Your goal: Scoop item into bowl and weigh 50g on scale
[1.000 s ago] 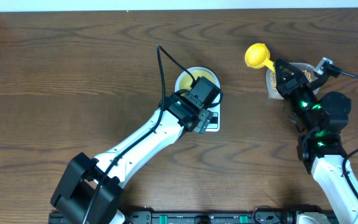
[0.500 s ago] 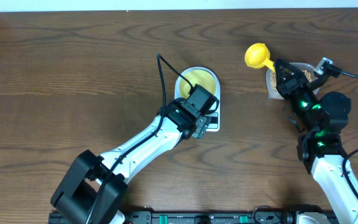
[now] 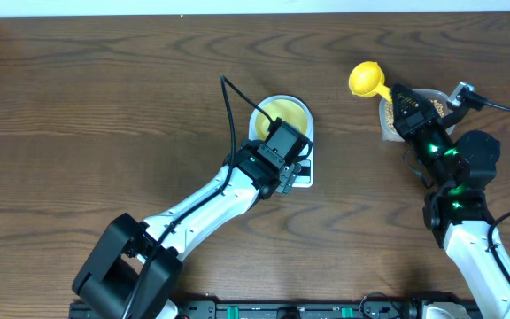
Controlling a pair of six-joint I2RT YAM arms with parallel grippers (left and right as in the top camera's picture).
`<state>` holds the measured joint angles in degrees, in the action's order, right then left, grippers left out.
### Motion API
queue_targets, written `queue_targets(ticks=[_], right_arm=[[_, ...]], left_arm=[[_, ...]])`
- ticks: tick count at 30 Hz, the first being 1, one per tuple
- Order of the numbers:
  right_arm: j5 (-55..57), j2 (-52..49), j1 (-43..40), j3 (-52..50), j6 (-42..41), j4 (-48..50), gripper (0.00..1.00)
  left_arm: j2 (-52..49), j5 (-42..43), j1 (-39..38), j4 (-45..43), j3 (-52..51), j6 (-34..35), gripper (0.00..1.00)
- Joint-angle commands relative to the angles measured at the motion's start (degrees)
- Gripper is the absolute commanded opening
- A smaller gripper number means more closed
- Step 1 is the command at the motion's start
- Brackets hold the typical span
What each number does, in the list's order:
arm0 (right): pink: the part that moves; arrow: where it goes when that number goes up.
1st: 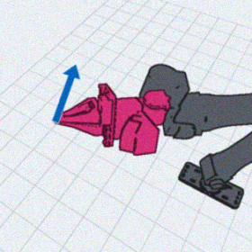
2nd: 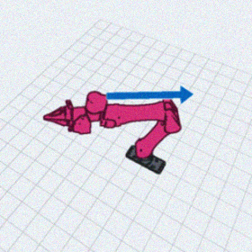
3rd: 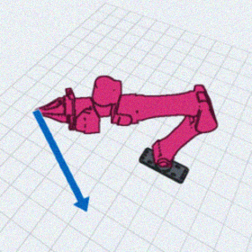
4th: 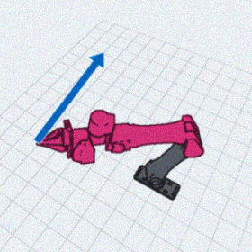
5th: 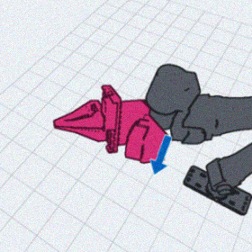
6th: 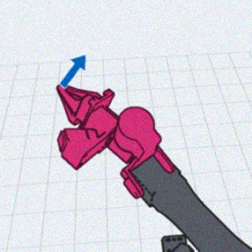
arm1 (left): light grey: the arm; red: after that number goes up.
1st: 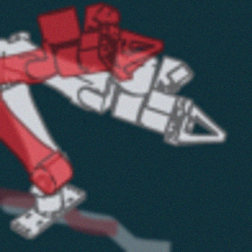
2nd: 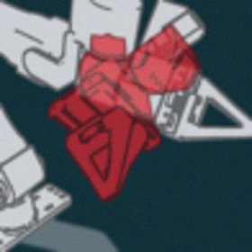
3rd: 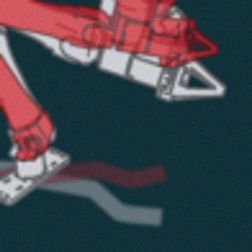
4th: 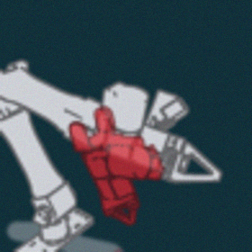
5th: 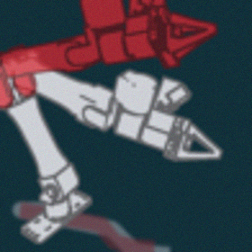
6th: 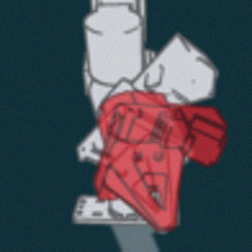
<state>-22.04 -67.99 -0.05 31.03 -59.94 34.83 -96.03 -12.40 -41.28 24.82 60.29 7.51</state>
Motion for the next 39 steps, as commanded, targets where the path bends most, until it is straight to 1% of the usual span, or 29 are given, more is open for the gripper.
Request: queue_targets(ticks=[1, 21, 24, 39], right_arm=[[0.0, -0.1, -0.3, 0.8, -0.4, 0.1, 0.01], [-0.1, -0.1, -0.3, 0.8, -0.4, 0.1, 0.01], [-0.2, -0.1, -0.3, 0.8, -0.4, 0.1, 0.01], [-0.2, -0.1, -0.3, 0.8, -0.4, 0.1, 0.01]], left_arm=[[-0.2, -1.1, -0.6, -0.3, -0.8, 0.7, 0.88], [-2.7, -2.0, -1.6, -2.7, -0.9, 1.6, 0.88], [-2.7, -4.3, -1.6, -2.6, -0.9, 4.2, 0.88], [-3.0, -4.2, -1.6, -3.1, -0.9, 3.5, 0.88]])
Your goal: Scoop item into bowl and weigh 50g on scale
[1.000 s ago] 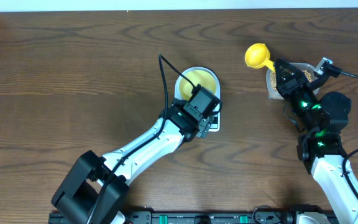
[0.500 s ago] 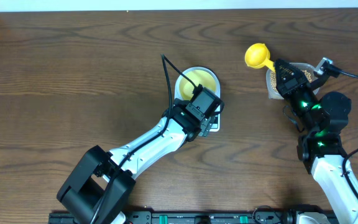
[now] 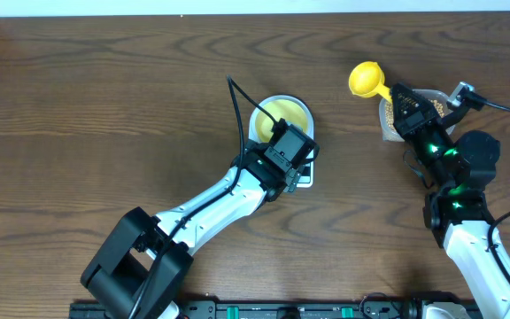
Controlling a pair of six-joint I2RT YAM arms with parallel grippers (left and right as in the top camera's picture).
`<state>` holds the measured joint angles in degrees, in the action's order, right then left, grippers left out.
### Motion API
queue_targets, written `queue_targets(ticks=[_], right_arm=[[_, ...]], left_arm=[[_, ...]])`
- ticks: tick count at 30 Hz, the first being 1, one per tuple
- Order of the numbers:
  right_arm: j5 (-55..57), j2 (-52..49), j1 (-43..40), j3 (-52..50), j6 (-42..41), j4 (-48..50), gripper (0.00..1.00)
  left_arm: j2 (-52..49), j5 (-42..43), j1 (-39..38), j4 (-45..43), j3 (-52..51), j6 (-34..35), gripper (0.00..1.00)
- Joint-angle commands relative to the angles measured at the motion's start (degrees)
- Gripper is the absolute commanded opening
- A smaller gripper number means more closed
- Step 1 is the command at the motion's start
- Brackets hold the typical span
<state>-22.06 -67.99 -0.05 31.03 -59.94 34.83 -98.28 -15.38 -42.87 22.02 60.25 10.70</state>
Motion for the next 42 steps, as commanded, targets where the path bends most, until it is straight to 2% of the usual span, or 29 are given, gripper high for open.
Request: queue_targets(ticks=[1, 16, 42], right_arm=[[-0.1, -0.1, -0.3, 0.8, -0.4, 0.1, 0.01], [-0.1, -0.1, -0.3, 0.8, -0.2, 0.1, 0.01], [-0.2, -0.1, -0.3, 0.8, -0.2, 0.1, 0.01]], left_arm=[[-0.7, -1.3, 0.0, -0.3, -0.8, 0.3, 0.88], [-4.4, -1.2, 0.0, -1.3, -0.8, 0.3, 0.88], [-4.5, -2.8, 0.2, -3.1, -0.8, 0.1, 0.88]])
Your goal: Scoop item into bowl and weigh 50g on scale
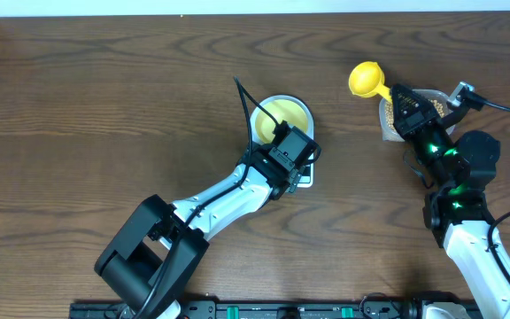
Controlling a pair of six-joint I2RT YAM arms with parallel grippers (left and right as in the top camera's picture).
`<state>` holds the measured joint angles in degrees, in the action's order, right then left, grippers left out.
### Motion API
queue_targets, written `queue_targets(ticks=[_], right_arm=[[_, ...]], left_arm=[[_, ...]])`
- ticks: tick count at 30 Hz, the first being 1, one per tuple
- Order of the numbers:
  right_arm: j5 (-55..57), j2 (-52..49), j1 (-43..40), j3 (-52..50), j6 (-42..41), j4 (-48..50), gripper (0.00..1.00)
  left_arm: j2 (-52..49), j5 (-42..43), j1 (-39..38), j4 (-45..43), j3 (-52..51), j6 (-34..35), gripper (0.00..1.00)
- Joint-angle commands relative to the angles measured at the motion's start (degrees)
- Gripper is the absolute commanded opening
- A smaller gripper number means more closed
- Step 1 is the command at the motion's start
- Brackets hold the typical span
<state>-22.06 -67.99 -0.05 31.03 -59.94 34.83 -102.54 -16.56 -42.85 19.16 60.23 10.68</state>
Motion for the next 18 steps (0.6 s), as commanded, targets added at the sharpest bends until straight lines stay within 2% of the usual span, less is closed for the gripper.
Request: queue_targets(ticks=[1, 18], right_arm=[[-0.1, -0.1, -0.3, 0.8, -0.2, 0.1, 0.01], [-0.2, -0.1, -0.3, 0.8, -0.2, 0.1, 0.01]], left_arm=[[-0.2, -1.7, 0.2, -0.3, -0.8, 0.1, 0.88], [-0.7, -1.8, 0.2, -0.7, -0.8, 0.1, 0.88]])
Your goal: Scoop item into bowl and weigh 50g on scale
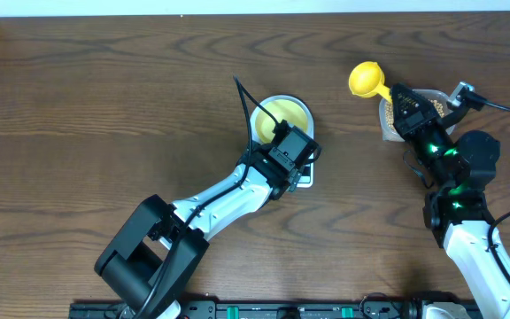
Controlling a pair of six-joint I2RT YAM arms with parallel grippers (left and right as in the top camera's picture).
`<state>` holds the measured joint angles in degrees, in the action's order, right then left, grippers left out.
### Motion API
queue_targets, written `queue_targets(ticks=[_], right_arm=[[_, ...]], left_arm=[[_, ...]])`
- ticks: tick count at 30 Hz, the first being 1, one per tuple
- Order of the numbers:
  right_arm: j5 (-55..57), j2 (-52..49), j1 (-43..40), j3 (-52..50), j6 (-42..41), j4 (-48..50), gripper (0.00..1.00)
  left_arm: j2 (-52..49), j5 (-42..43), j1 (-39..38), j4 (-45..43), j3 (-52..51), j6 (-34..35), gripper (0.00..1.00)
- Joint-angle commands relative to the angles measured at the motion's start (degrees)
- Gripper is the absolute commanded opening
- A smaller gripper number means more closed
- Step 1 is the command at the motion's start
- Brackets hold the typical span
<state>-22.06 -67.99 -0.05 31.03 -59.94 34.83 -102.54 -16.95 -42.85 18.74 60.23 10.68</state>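
Note:
A yellow bowl (283,112) sits on the white scale (303,180) in the middle of the table. My left gripper (292,149) hovers over the front of the scale, at the bowl's near rim; its black body hides the fingers and most of the scale. The yellow scoop (364,78) is held level above the table, cup to the left, with my right gripper (398,99) shut on its handle. Just under that gripper lies a clear container of brown grains (388,119). From this view I cannot make out what the scoop or the bowl holds.
The dark wooden table (104,106) runs wide to the left and back. A black cable (240,111) arcs up from the left wrist beside the bowl. A black rail (264,310) lines the front edge.
At first my left gripper was over the scale's front left with the arm reaching from the lower left. Then the arm's elbow had shifted right and the gripper sat slightly further right, where it stays. The right gripper held the scoop still over the table throughout.

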Motion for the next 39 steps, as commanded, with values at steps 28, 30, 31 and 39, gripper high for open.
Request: queue_targets(ticks=[28, 30, 31, 39], right_arm=[[-0.6, -0.1, -0.3, 0.8, -0.2, 0.1, 0.01], [-0.6, -0.1, -0.3, 0.8, -0.2, 0.1, 0.01], [-0.6, -0.1, -0.3, 0.8, -0.2, 0.1, 0.01], [-0.6, -0.1, -0.3, 0.8, -0.2, 0.1, 0.01]], left_arm=[[-1.2, -1.7, 0.2, 0.2, -0.8, 0.1, 0.88], [-1.2, -1.7, 0.2, 0.1, -0.8, 0.1, 0.88], [-1.2, -1.7, 0.2, 0.1, -0.8, 0.1, 0.88], [-1.2, -1.8, 0.2, 0.2, -0.8, 0.1, 0.88]])
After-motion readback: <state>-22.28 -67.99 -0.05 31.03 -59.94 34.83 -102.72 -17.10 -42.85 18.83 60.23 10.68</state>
